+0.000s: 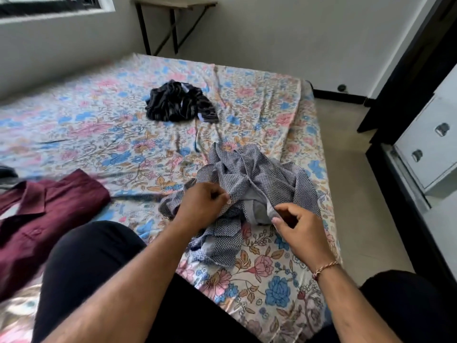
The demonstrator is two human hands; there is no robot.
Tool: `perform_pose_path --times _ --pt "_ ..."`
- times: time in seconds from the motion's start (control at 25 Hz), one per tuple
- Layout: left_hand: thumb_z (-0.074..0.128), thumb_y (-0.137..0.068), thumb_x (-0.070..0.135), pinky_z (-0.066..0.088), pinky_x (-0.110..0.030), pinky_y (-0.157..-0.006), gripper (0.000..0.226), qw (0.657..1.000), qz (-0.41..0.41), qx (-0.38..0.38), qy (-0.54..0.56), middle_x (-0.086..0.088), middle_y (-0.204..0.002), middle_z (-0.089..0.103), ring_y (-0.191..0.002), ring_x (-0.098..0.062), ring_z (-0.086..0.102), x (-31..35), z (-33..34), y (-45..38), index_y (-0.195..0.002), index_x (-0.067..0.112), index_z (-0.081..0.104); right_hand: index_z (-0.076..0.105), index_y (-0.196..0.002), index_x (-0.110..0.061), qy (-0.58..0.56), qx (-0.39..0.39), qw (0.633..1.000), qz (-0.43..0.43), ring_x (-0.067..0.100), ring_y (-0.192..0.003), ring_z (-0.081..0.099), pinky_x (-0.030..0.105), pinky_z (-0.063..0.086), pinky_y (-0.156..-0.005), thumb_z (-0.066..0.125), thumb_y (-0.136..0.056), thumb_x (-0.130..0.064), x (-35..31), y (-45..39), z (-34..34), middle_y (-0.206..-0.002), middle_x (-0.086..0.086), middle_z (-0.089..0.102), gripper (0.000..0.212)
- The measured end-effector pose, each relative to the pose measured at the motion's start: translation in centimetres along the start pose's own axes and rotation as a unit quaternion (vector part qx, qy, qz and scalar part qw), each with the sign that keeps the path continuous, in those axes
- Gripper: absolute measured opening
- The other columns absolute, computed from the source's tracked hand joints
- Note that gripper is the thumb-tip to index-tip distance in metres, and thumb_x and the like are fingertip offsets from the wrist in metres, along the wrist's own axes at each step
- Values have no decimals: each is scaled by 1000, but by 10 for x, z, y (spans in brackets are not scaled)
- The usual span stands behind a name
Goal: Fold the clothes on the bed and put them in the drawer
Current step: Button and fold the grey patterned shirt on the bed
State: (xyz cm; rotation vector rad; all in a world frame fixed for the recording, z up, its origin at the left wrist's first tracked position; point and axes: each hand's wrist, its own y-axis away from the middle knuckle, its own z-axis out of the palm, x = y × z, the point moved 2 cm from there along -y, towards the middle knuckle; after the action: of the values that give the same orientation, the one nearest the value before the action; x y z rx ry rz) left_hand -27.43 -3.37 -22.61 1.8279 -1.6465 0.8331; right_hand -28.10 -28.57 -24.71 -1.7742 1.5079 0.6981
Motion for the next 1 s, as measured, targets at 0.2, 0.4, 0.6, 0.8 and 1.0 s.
perform_pose_path --times 0.2,0.4,0.6,0.8,1.0 --pt "78 -92 15 53 -34 -58 10 941 -108 -13 320 -7 -67 65 -60 -19 58 8 18 28 -91 6 76 76 -93 -30 -122 -5 991 57 6 -85 71 18 57 -69 81 -88 -20 -5 3 13 -89 -9 76 13" --pt "77 -92 8 56 -34 -65 3 930 -114 -55 345 -5 -72 69 -66 -17 63 21 36 42 -92 6 76 79 -99 -18 -307 -22 944 119 27 -95 76 45 62 -84 78 -90 -15 -7 9 24 -96 6 79 10" --pt "72 -96 9 52 -30 -63 9 939 -96 -55 326 -3 -74 67 -69 -17 59 25 36 39 -87 11 76 78 -98 -25 -314 -31 944 97 28 -100 73 46 61 -88 76 -90 -8 -10 7 32 -99 6 78 19" --pt "76 -94 30 53 -32 -66 17 942 -89 -45 321 -5 -76 69 -69 -16 59 27 40 40 -87 15 78 75 -101 -18 -364 -43 925 97 38 -99 70 52 60 -88 67 -93 -1 -10 5 36 -102 16 74 20" --pt "79 -93 25 54 -19 -62 12 949 -76 -1 307 4 -71 73 -62 -1 63 27 38 39 -86 15 78 76 -100 -16 -354 -14 932 75 37 -102 71 57 58 -93 77 -90 -16 -9 5 37 -103 15 75 10"
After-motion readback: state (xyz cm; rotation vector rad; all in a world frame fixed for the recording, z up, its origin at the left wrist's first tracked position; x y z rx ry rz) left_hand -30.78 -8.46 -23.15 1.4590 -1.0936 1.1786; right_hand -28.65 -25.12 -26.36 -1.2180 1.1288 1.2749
